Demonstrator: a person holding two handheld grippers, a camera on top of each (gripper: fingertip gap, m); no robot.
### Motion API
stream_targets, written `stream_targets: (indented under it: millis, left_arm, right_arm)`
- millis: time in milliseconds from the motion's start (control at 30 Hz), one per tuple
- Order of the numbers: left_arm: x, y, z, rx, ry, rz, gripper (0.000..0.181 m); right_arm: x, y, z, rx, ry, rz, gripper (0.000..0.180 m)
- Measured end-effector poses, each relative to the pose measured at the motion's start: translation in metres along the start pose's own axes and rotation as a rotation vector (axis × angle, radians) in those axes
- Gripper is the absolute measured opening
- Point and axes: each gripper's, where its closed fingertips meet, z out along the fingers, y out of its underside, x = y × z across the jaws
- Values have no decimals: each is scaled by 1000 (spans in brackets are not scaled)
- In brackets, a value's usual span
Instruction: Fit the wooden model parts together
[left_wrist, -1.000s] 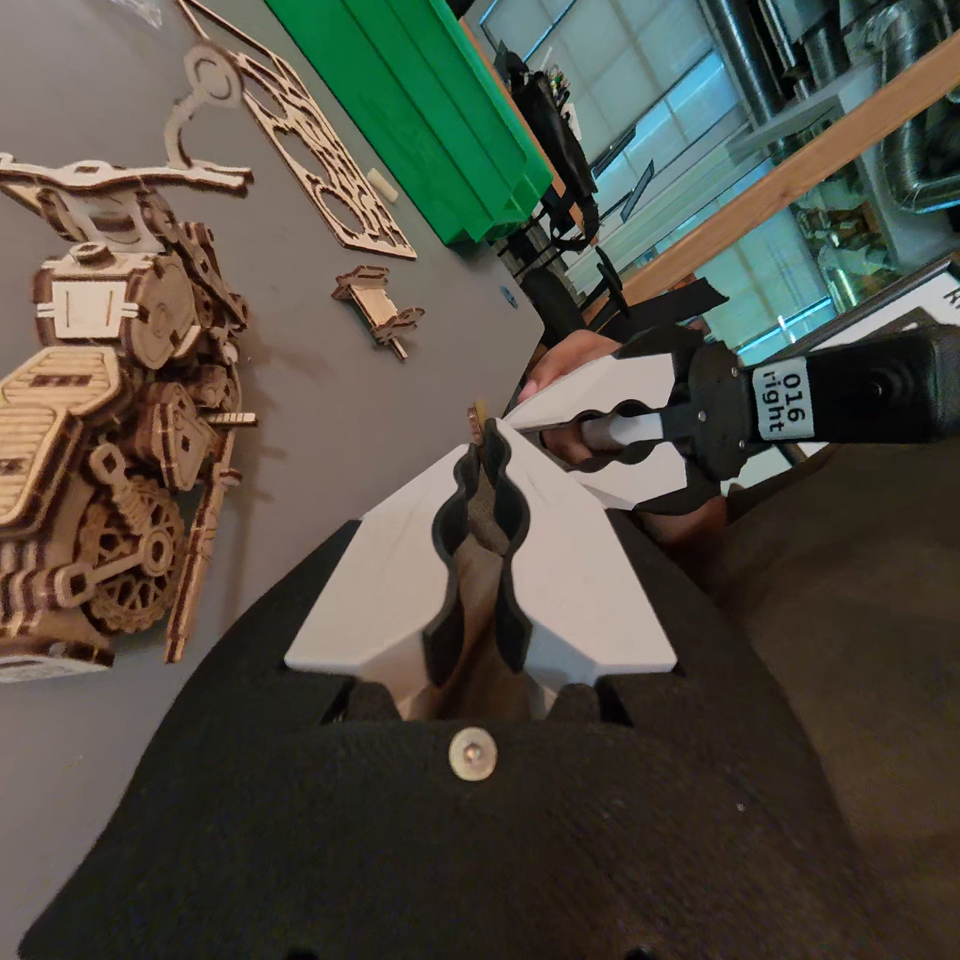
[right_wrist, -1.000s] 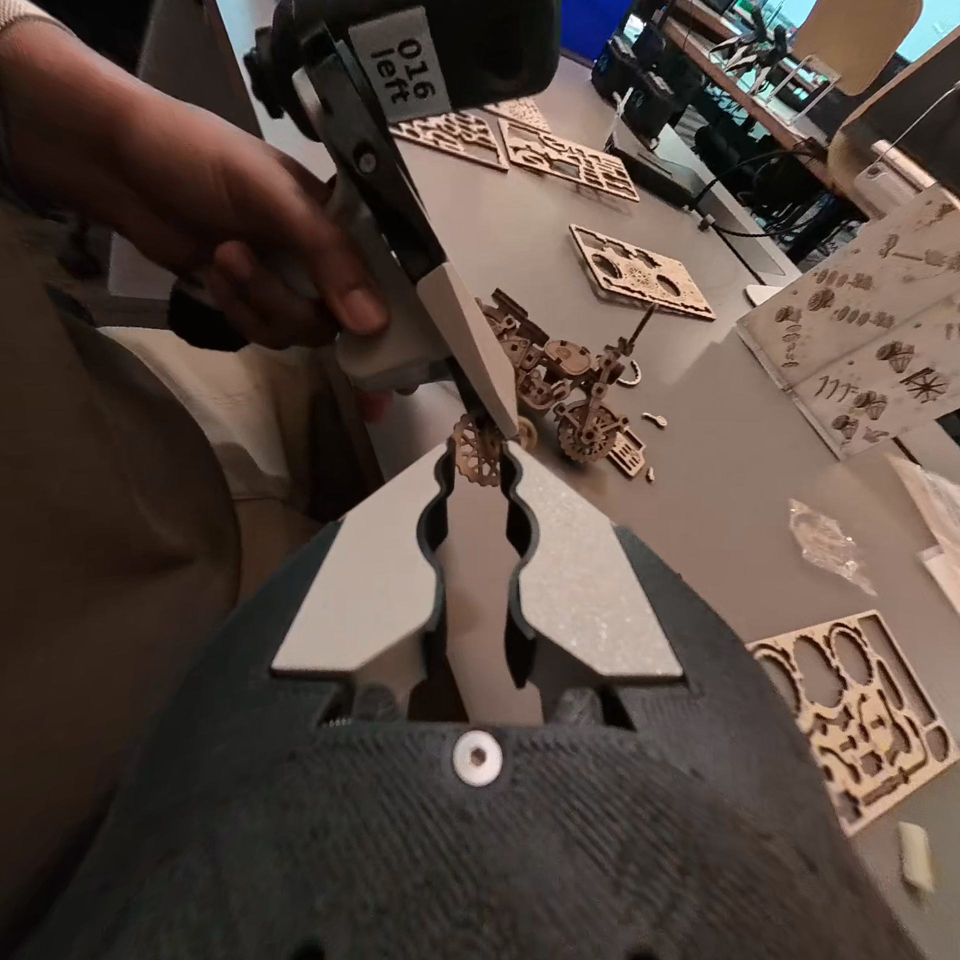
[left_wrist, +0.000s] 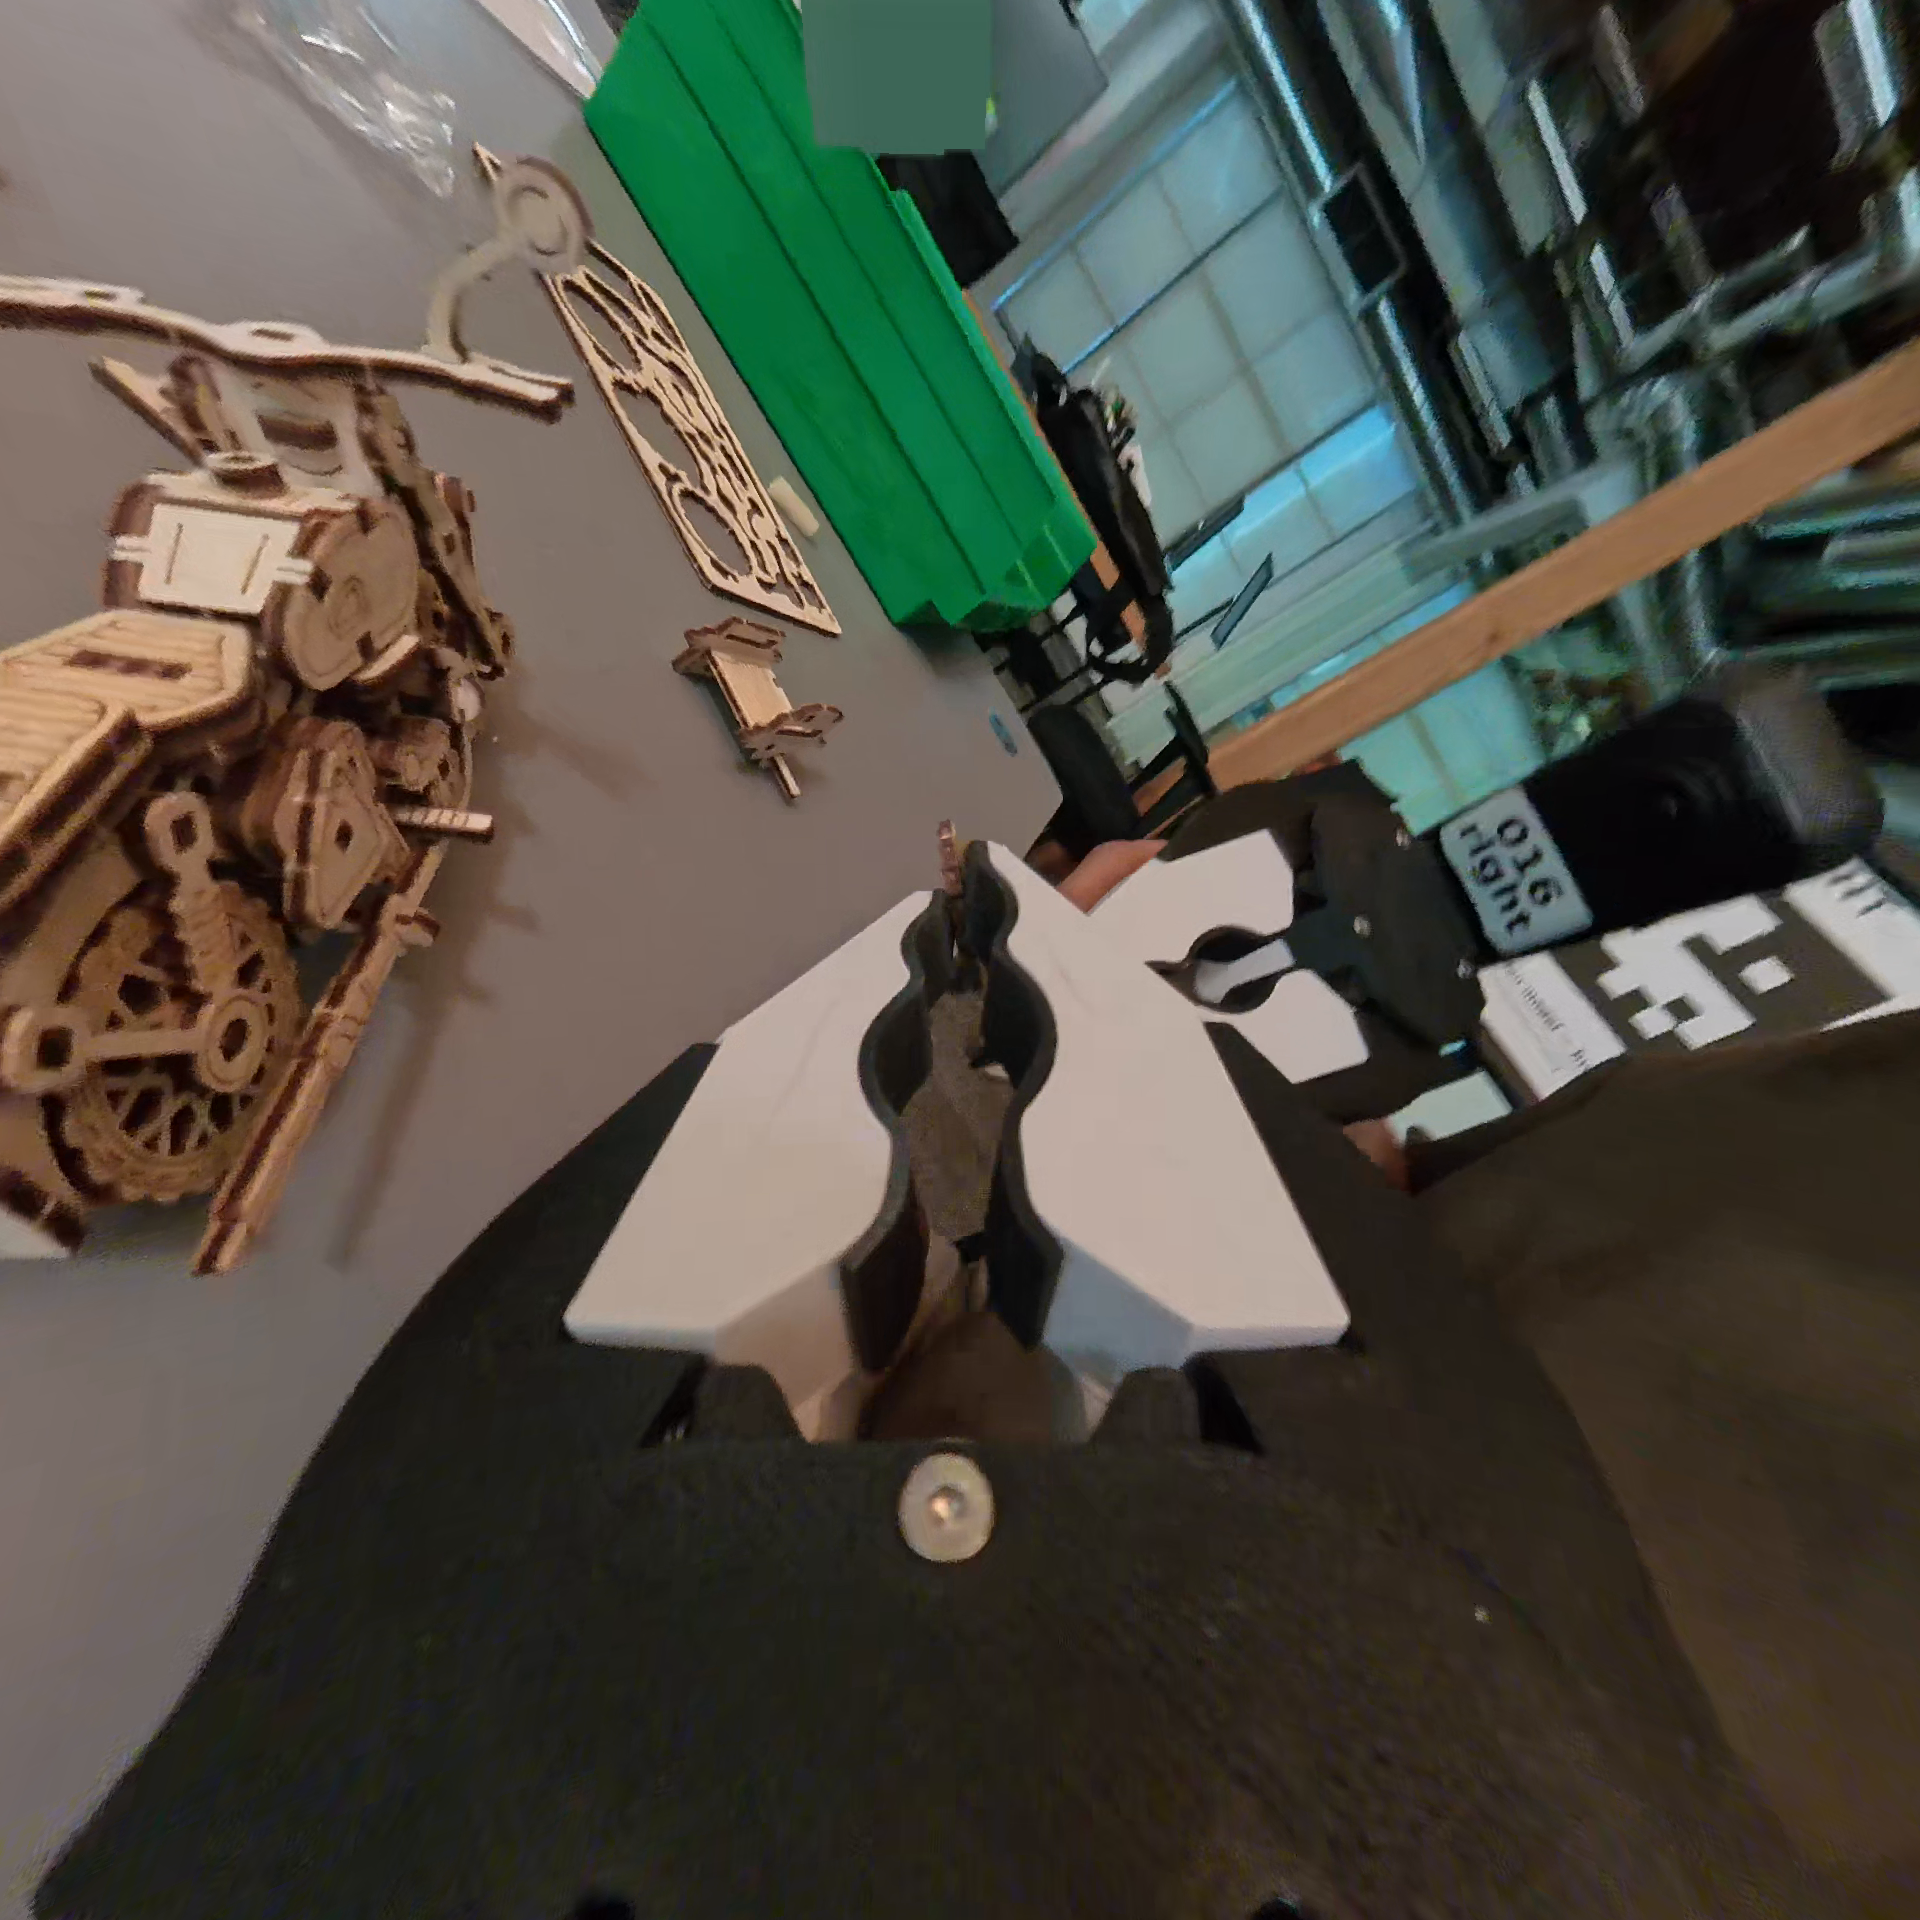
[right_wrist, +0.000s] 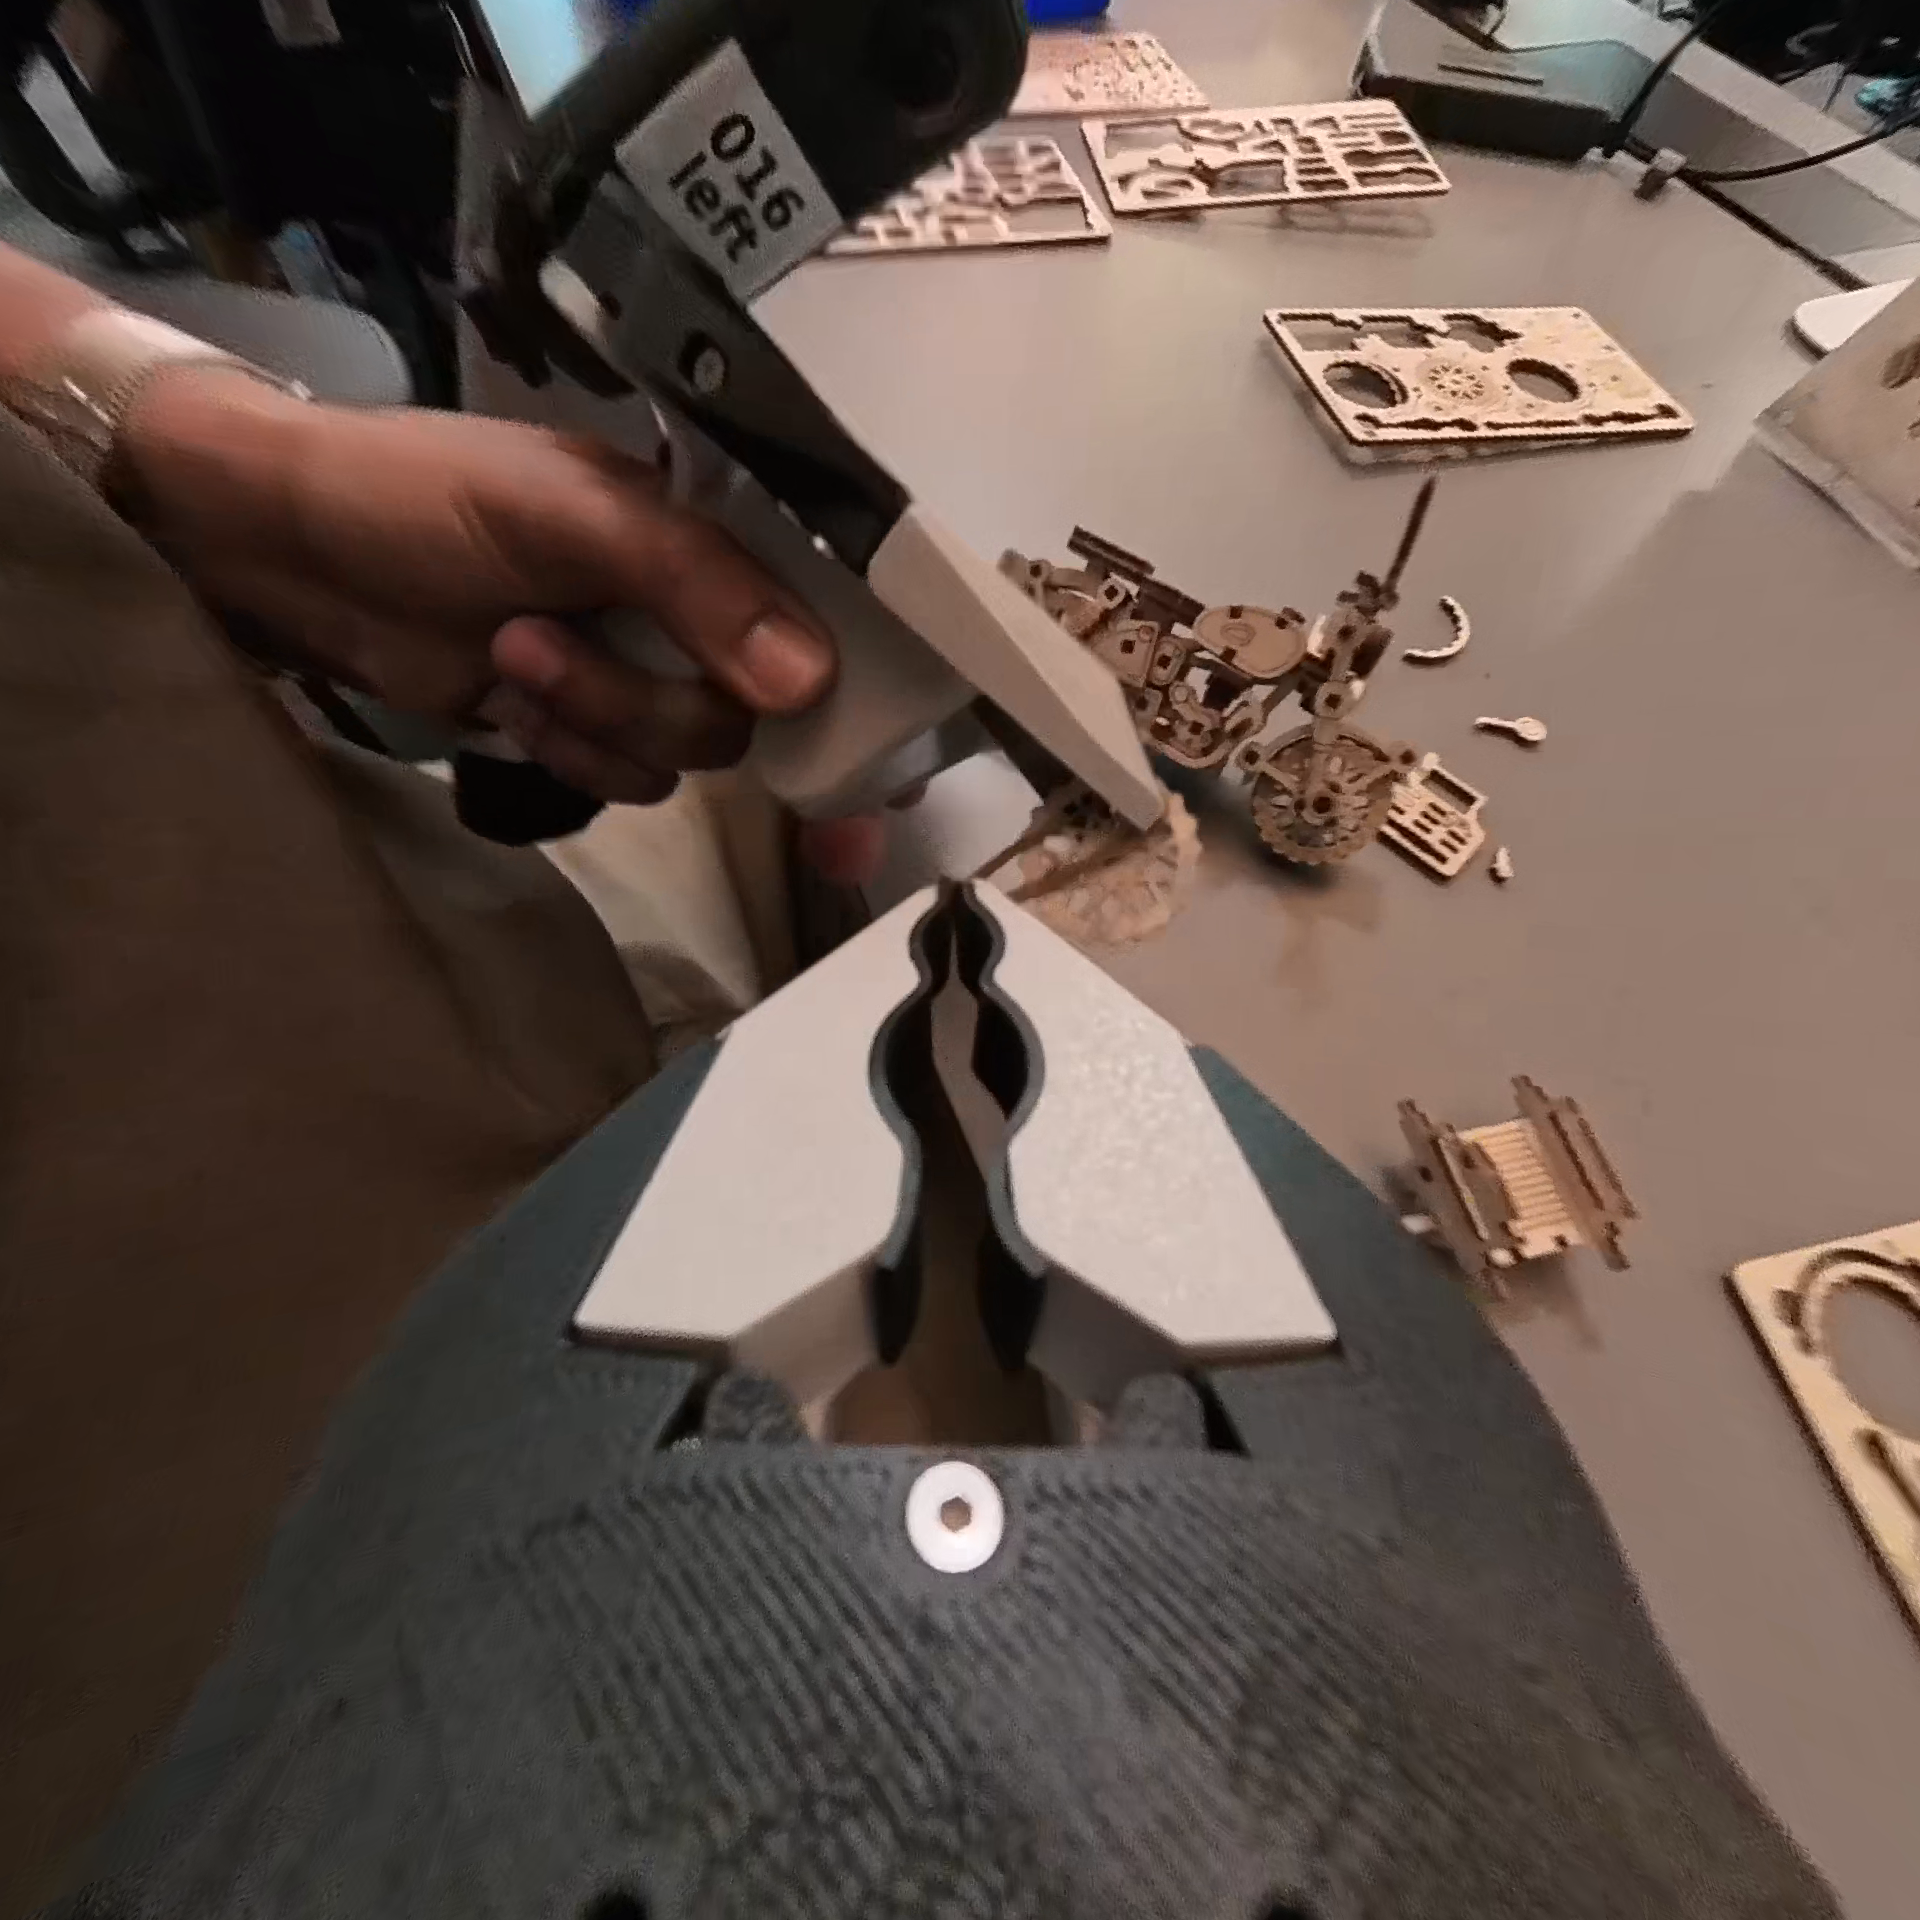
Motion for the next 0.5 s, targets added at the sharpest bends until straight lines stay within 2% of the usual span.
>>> stream_targets:
  millis: [133,167,200,233,267,300,367,400,500]
  left_arm:
    - [-3,-7,-5,53,11,-70,3]
    - [1,-17,-9,102,36,-69,3]
    - [2,-35,-19,172,44,-85,3]
    - [-4,-47,-30,207,-3,-39,3]
    - [-14,-49,-37,186,-100,81,3]
    - [-17,-50,-41,186,-148,152,3]
    - [-7,-51,-39,197,-90,133,3]
    - [-7,-47,-35,176,-88,146,3]
    - [-7,-29,-22,79,-67,158,3]
  right_arm:
    - [10,6,-1,-78,113,-116,1]
    - [10,13,-1,-128,113,-134,0]
    - [18,35,1,-250,142,-153,0]
    - [28,52,1,-322,192,-197,0]
    - [31,51,1,-293,211,-219,0]
    - [29,32,-2,-197,203,-182,0]
    - [25,-15,-14,55,162,-48,0]
    - [25,-26,-20,142,144,10,0]
    - [42,-21,-25,243,157,141,0]
